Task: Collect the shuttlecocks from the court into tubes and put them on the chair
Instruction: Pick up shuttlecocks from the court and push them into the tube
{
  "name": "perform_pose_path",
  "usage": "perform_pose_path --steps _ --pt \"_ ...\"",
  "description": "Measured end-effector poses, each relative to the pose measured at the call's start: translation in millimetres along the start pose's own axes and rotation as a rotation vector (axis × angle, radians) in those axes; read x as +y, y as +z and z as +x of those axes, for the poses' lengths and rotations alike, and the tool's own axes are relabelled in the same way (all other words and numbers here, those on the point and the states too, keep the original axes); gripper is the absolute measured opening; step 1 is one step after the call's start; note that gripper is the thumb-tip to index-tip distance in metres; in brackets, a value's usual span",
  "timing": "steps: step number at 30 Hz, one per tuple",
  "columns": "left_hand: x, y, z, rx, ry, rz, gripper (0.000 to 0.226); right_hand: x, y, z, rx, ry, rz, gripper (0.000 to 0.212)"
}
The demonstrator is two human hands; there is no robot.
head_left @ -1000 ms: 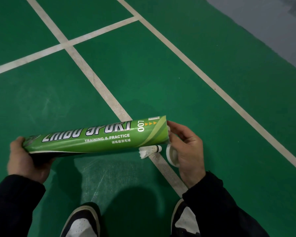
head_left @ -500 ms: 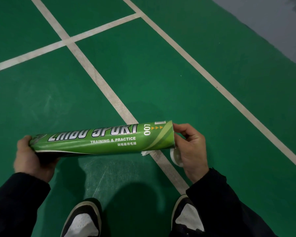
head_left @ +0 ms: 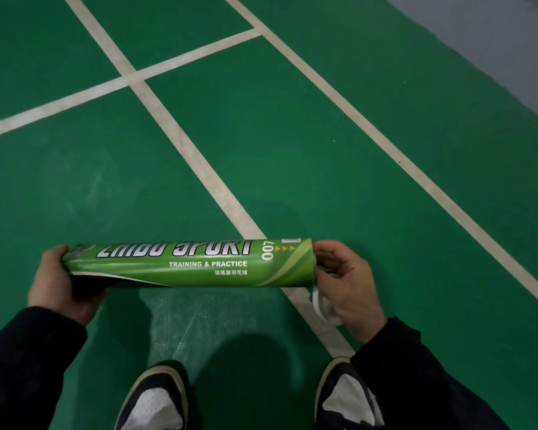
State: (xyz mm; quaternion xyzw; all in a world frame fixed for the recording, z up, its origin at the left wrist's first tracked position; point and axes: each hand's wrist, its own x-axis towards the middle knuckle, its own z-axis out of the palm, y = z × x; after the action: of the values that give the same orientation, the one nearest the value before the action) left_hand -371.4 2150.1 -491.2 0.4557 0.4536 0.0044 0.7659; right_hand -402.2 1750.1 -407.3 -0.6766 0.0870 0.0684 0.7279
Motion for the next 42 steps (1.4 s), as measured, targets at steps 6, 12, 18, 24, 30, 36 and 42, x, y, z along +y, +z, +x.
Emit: perform_pose_path --steps 6,12,18,24,30,36,42 --pt "-7.3 1.9 2.6 -0.011 -0.053 -0.002 0.026 -11.5 8.1 0.0 -0.029 -0.052 0.188 0.02" --pt "9.4 0.1 0.5 -0.088 0.097 0.001 0.013 1.6 2.5 4.7 -0.141 0.016 -0.099 0.029" --pt "27.3 14.9 0.8 -0.031 0.142 -0.022 0.037 12.2 -0.8 5.7 -0.125 0.007 -0.228 0.032" --pt "17.2 12.1 -2.1 -0.083 0.135 -0.024 0.021 11.7 2.4 2.4 -0.08 0.035 -0.145 0.037" --pt "15.0 23.4 -10.9 -0.174 0.121 -0.052 0.036 3.3 0.4 10.6 -0.099 0.072 -0.16 0.041" --pt "11.0 13.7 -4.5 -0.134 0.062 -0.061 0.042 -15.2 0.1 16.9 -0.217 -0.022 -0.032 0.029" --pt "7.9 4.6 -2.9 -0.099 0.07 -0.089 0.031 -14.0 7.7 18.6 -0.211 -0.033 -0.088 0.02"
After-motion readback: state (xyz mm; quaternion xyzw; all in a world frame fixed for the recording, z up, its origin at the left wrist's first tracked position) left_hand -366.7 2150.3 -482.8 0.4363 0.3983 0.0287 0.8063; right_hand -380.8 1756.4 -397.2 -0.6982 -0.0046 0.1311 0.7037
